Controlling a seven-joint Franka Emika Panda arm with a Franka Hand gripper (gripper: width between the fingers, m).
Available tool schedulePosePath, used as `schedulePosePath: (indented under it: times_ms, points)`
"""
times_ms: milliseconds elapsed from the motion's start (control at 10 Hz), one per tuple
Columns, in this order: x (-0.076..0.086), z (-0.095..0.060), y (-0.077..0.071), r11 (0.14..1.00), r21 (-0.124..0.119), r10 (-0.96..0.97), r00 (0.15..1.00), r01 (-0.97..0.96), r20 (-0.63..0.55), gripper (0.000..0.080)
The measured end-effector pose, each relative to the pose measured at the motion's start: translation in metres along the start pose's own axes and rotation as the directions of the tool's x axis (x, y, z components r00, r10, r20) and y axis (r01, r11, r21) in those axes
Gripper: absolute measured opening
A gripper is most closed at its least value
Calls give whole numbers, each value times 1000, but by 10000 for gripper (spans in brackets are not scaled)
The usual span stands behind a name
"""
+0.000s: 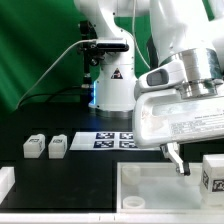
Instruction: Assemble one leg
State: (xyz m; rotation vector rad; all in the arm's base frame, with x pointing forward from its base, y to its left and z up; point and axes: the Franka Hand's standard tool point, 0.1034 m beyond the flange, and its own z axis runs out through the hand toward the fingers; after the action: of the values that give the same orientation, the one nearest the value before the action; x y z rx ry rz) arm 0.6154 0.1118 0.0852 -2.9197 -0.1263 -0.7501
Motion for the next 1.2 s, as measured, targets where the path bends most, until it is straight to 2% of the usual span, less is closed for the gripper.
schedulePosePath:
  times_ms: [100, 200, 400, 600, 700, 800, 900, 1000, 1200]
  points:
    - [6, -11, 0, 1000, 12, 14, 998, -15, 56, 649]
    - [10, -12, 1, 1000, 15, 13, 997, -14, 73, 649]
    - [9, -10, -4, 997, 65, 27, 959, -48, 282, 649]
    - [1, -13, -12, 995, 81, 18, 887, -62, 462, 649]
    - [5, -10, -11, 993, 88, 16, 843, -75, 538, 649]
    - [17, 4, -6, 991, 88, 32, 820, -100, 572, 649]
    - [22, 9, -3, 993, 78, 29, 825, -88, 564, 649]
    - [23, 11, -4, 995, 66, 25, 832, -74, 554, 649]
    - [22, 15, -2, 996, 65, 8, 838, -52, 545, 649]
